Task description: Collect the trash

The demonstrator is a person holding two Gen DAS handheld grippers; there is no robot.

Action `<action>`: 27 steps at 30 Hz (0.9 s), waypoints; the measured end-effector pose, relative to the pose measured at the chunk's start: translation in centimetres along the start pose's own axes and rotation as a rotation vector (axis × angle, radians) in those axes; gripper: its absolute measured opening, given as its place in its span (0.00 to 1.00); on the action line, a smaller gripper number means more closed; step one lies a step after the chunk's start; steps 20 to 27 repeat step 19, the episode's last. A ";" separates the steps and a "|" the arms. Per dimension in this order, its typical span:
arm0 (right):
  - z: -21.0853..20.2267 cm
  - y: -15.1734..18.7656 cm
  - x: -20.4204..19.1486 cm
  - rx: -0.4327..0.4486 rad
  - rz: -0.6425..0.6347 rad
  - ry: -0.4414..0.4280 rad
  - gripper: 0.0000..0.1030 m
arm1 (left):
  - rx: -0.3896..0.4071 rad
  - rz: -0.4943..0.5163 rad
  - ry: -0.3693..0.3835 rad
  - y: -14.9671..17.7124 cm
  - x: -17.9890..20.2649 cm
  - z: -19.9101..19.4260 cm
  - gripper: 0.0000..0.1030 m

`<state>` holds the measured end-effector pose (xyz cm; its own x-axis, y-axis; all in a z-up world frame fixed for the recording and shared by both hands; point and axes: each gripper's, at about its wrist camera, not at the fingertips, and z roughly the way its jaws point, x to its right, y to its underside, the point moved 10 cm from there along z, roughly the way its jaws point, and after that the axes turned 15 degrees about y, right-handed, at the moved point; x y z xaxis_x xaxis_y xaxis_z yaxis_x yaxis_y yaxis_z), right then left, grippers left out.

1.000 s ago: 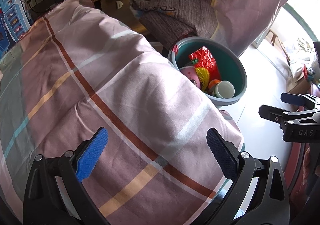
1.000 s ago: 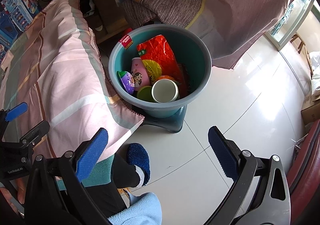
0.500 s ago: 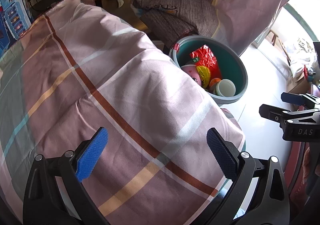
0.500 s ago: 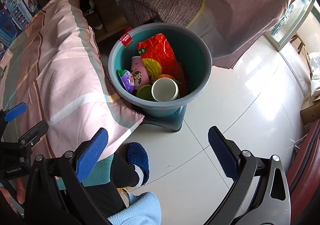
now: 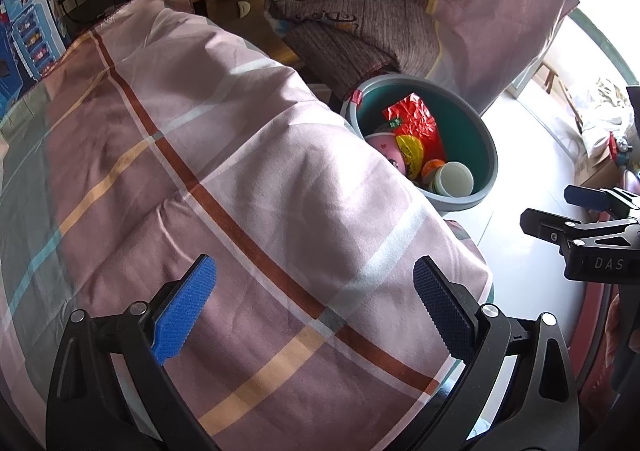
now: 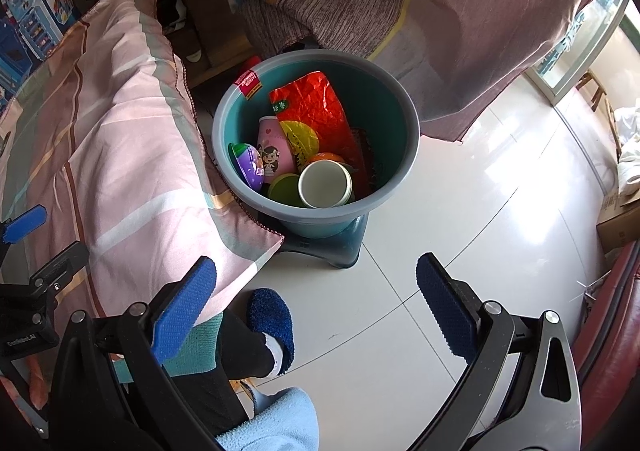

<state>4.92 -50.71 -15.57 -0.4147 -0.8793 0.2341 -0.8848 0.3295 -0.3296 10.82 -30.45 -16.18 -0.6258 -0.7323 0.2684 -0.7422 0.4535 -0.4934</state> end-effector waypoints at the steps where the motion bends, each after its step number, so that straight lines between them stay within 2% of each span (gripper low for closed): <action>1: 0.0 0.0 0.0 0.002 0.001 0.002 0.93 | 0.000 0.000 0.001 0.0 0.0 0.0 0.96; 13: 0.0 -0.2 0.6 -0.003 0.023 0.008 0.93 | 0.005 0.008 -0.021 -0.1 0.0 -0.3 0.96; 27: -0.1 -0.2 0.5 0.000 0.020 0.019 0.93 | -0.009 -0.005 -0.010 0.1 -0.3 -0.2 0.96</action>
